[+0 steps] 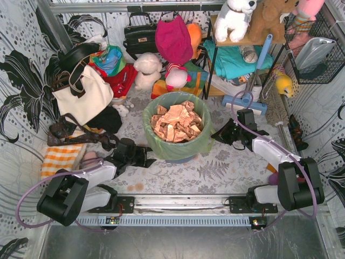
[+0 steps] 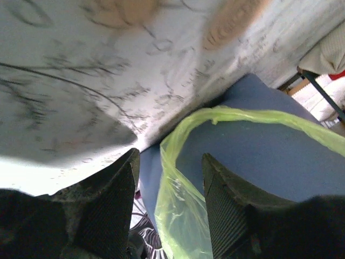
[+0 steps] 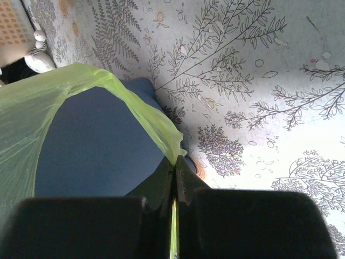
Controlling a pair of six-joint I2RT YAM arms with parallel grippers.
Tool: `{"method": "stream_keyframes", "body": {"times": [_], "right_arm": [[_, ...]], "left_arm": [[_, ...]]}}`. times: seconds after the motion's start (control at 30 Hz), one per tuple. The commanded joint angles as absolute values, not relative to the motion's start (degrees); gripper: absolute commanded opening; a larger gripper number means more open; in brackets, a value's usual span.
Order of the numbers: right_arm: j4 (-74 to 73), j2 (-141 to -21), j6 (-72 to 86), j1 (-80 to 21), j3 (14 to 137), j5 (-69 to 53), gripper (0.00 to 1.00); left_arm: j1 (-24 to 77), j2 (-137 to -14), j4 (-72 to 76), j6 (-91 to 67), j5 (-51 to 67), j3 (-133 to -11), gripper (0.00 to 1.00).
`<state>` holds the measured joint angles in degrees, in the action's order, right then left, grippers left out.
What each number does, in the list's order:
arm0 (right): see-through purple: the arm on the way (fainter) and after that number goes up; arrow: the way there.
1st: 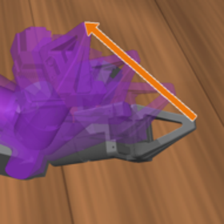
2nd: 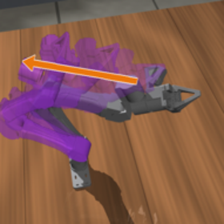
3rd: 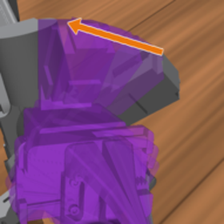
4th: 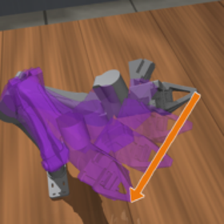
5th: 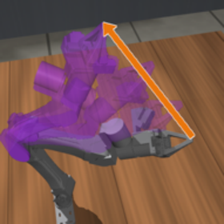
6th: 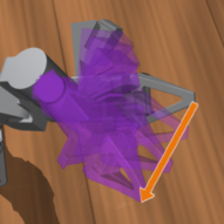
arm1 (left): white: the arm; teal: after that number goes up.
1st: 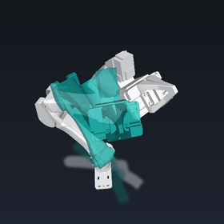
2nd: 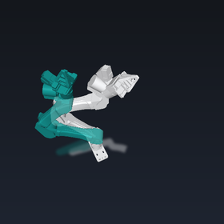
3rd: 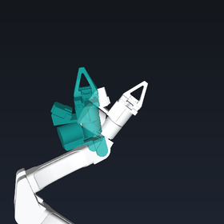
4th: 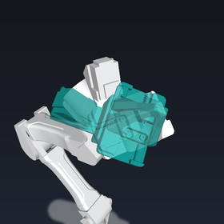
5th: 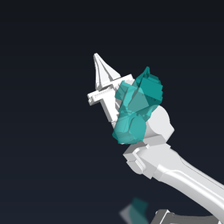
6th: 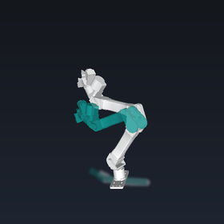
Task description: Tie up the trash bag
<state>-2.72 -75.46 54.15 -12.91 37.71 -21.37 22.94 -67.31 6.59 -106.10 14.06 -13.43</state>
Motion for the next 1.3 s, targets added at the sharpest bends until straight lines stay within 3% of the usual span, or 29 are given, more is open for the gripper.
{"method": "stream_keyframes", "body": {"times": [0.0,0.2,0.4,0.53,0.7,0.83,1.0,1.27], "right_arm": [[-4.1,-73.8,54.5,-12.6,38.1,-20.6,0.00],[-3.9,-73.6,54.5,-12.7,38.1,-20.5,0.00],[-4.0,-72.8,54.6,-12.6,38.0,-20.4,0.00],[-4.2,-72.5,54.5,-12.6,37.8,-20.4,0.00],[-4.4,-71.9,54.6,-12.6,37.7,-20.3,0.00],[-4.7,-71.6,54.5,-12.6,38.2,-20.2,0.00],[-5.3,-70.4,54.5,-12.7,38.7,-19.5,0.00],[-6.8,-66.9,54.3,-12.6,39.7,-18.9,0.00]], "left_arm": [[24.4,-68.6,11.9,-107.6,14.9,-15.9,0.56],[25.5,-70.7,14.1,-109.6,15.1,-15.1,0.49],[26.2,-72.1,16.2,-111.5,15.1,-14.3,0.29],[26.4,-72.0,16.2,-111.7,14.9,-14.4,0.22],[26.4,-71.1,16.1,-111.9,14.9,-13.6,0.00],[26.5,-66.9,9.9,-109.5,12.0,-14.6,0.00],[26.4,-57.9,-9.7,-101.9,-0.2,-20.0,0.00],[26.5,-51.5,-29.1,-87.5,-12.7,-31.2,0.00]]}}
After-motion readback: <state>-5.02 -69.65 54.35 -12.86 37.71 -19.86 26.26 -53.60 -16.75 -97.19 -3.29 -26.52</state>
